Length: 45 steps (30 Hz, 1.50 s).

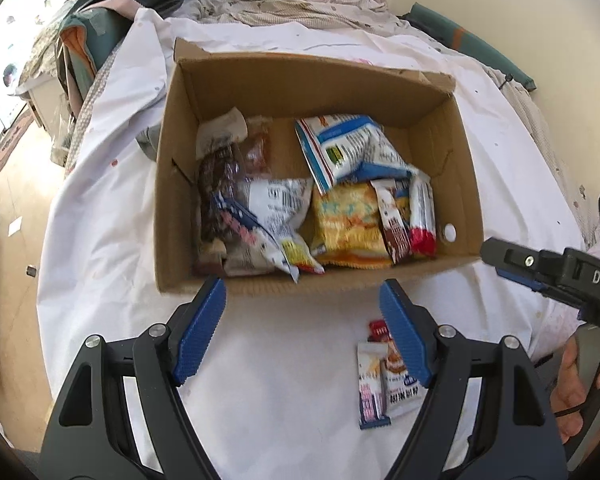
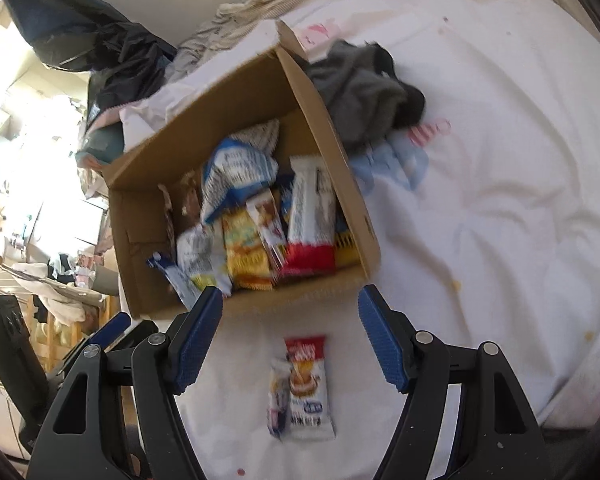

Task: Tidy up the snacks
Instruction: 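Move both tools back to the last snacks on the sheet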

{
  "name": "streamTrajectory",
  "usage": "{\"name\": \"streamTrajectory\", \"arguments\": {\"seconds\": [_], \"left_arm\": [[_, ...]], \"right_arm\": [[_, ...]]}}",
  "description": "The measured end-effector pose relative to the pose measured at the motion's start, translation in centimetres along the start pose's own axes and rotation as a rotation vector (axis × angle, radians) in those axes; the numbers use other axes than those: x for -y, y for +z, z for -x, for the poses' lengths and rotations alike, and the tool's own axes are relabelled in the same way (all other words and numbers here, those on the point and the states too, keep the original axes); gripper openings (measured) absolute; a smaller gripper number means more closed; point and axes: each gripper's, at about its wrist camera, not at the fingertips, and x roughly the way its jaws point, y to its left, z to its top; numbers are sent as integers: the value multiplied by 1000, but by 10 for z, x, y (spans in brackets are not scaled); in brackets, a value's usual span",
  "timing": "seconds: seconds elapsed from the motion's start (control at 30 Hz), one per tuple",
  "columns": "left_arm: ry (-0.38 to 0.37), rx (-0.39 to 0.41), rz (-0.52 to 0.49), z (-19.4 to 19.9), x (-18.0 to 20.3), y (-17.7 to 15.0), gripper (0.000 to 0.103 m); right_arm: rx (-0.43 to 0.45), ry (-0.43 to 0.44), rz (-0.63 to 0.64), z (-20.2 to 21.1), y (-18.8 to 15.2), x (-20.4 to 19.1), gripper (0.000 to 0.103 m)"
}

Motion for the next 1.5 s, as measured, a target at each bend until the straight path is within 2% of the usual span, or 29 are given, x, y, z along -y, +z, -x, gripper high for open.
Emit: {"name": "streamTrajectory", "arguments": {"seconds": [0.2, 0.37, 0.47, 0.57, 0.7, 0.73, 0.8, 0.87, 0.9, 0.93, 0.97, 1.1, 1.3, 1.4, 1.5], "left_arm": [[25, -11, 39, 1, -13, -14, 76], [-25, -109, 104, -20, -15, -32, 76], [-54, -179, 86, -36, -3, -46, 74], [-75, -235, 17, -52, 17, -60, 70], [-77, -256, -14, -69, 34, -71, 69], [-69, -263, -27, -75, 38, -75, 66], [-53, -285, -75, -82, 46, -82, 61], [-34, -263, -129, -82, 53, -86, 61], [-23, -257, -148, -81, 55, -86, 50], [7, -264, -178, -81, 56, -87, 21], [22, -283, -191, -83, 56, -88, 14], [56, -289, -109, -75, 33, -86, 13], [113, -232, 38, -49, -3, -73, 13], [108, -203, 119, -33, -20, -69, 13], [122, -180, 141, -21, -27, -69, 13]], "right_arm": [[-49, -11, -111, -4, -16, 27, 73], [-57, -44, -116, -2, -24, 35, 73], [-57, -62, -116, -2, -25, 39, 73], [-50, -73, -120, 0, -24, 43, 73], [-44, -77, -118, -1, -24, 42, 73], [-43, -82, -112, -1, -24, 41, 73], [-42, -92, -101, -2, -24, 39, 73], [-46, -99, -91, -4, -24, 37, 73], [-49, -100, -88, -5, -24, 36, 73], [-52, -100, -85, -6, -25, 35, 73], [-56, -101, -80, -7, -25, 33, 73], [-112, -129, -10, -25, -30, 18, 73], [-209, -194, 128, -61, -47, -10, 73], [-245, -238, 202, -78, -55, -25, 73], [-275, -272, 278, -92, -65, -39, 73]]}}
